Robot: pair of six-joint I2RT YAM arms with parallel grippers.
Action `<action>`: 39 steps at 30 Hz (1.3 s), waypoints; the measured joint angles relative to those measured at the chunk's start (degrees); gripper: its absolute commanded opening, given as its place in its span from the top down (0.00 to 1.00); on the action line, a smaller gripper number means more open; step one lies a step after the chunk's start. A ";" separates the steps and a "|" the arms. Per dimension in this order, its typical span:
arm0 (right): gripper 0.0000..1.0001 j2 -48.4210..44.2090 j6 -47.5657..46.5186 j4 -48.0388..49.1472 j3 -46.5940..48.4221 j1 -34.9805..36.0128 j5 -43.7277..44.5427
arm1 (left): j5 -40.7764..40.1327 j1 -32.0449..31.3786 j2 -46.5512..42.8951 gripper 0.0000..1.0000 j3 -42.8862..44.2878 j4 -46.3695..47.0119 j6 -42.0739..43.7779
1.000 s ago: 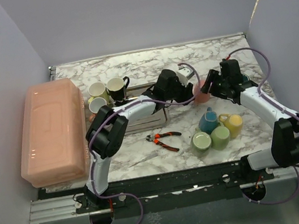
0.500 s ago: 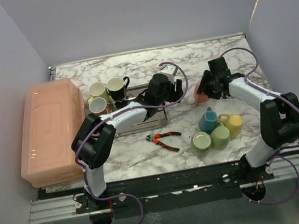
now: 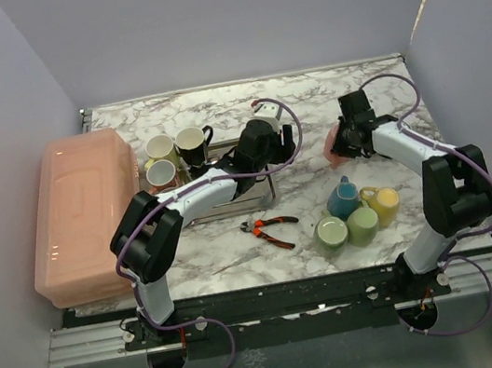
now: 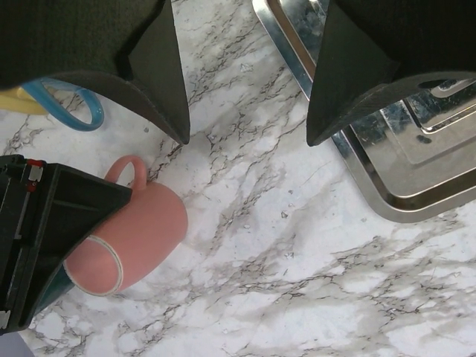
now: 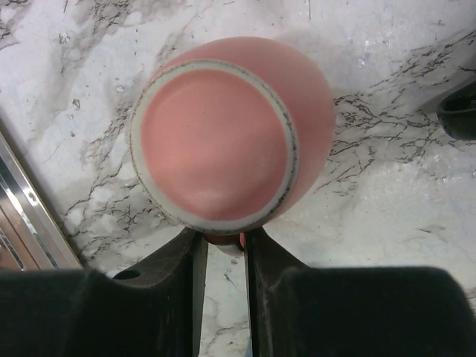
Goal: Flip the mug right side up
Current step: Turn over the cup at the center of the board.
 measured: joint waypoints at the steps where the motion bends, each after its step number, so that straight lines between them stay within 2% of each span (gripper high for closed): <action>1: 0.78 0.26 -0.39 -0.22 0.33 0.00 0.04 | 0.00 0.02 0.00 0.35 0.00 -0.04 -0.17; 4: 0.86 1.03 -1.64 -0.79 1.29 0.00 0.33 | 0.00 0.02 0.00 0.34 0.00 -0.37 -0.57; 7: 0.98 1.68 -2.95 -1.09 2.14 0.04 1.27 | 0.00 0.04 -0.02 0.34 -0.02 -0.39 -0.74; 13: 0.99 2.08 -5.97 -1.68 2.84 0.42 2.80 | 0.00 0.04 -0.24 0.33 -0.07 -0.42 -1.11; 19: 0.99 0.31 -9.68 0.42 0.92 2.34 3.72 | 0.04 0.28 -0.55 0.26 -0.11 -0.52 -3.04; 29: 0.99 -16.52 -14.21 9.60 -8.31 8.09 2.86 | -0.39 0.90 -4.79 0.10 -2.54 -0.85 -8.41; 34: 0.99 -27.80 -14.16 14.67 -12.09 8.11 -0.11 | -0.13 1.14 -9.01 0.10 -4.79 -0.72 -12.55; 39: 0.99 -36.35 -12.52 18.60 -13.09 8.11 -5.05 | 2.95 1.22 -17.11 0.08 -11.45 4.04 -18.21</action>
